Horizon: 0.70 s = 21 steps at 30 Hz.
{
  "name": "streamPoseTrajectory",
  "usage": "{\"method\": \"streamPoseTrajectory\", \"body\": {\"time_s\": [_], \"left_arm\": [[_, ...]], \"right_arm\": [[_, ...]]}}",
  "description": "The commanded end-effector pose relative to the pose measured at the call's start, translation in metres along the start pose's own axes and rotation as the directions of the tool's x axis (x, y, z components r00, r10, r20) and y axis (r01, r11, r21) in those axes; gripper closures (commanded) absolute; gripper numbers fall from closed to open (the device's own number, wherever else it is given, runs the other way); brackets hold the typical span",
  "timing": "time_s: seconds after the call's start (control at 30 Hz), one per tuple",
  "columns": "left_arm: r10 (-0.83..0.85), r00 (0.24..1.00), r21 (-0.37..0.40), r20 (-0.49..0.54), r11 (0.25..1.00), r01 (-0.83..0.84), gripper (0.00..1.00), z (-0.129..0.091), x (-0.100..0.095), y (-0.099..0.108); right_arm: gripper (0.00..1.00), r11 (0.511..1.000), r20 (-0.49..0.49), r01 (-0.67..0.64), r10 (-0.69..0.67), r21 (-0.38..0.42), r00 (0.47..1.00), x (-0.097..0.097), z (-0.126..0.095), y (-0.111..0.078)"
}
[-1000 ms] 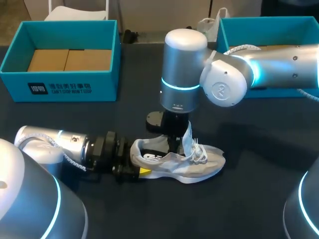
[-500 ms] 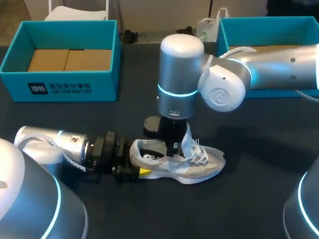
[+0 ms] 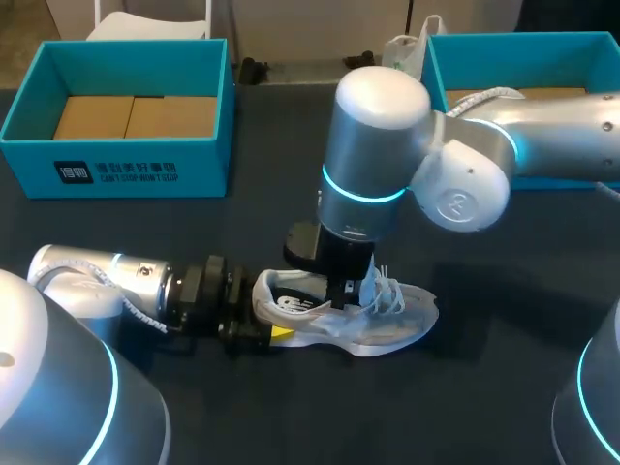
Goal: Take the shoe out of the shoebox, open the shoe tongue, remove and reinsert the insole, then place the shoe into the shoebox
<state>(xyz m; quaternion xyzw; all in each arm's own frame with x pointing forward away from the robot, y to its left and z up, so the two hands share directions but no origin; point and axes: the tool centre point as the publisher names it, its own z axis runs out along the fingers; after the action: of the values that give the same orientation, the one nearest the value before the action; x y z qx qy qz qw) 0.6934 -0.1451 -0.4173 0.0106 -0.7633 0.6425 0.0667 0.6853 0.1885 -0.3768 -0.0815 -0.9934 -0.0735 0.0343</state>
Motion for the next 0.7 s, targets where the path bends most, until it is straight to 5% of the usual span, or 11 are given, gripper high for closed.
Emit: {"method": "streamPoseTrajectory", "body": {"time_s": [0.03, 0.7], "left_arm": [[-0.002, 1.0, -0.001, 0.002, 1.0, 0.002, 1.0, 0.002, -0.002, 0.0], [-0.002, 1.0, -0.001, 0.002, 1.0, 0.002, 1.0, 0.002, -0.002, 0.0]], "right_arm": [[1.0, 0.997, 0.036, 0.021, -0.018, -0.081, 0.999, 0.001, -0.011, -0.012], [1.0, 0.978, 0.029, 0.124, -0.121, -0.17, 0.992, -0.025, -0.03, -0.017]]}}
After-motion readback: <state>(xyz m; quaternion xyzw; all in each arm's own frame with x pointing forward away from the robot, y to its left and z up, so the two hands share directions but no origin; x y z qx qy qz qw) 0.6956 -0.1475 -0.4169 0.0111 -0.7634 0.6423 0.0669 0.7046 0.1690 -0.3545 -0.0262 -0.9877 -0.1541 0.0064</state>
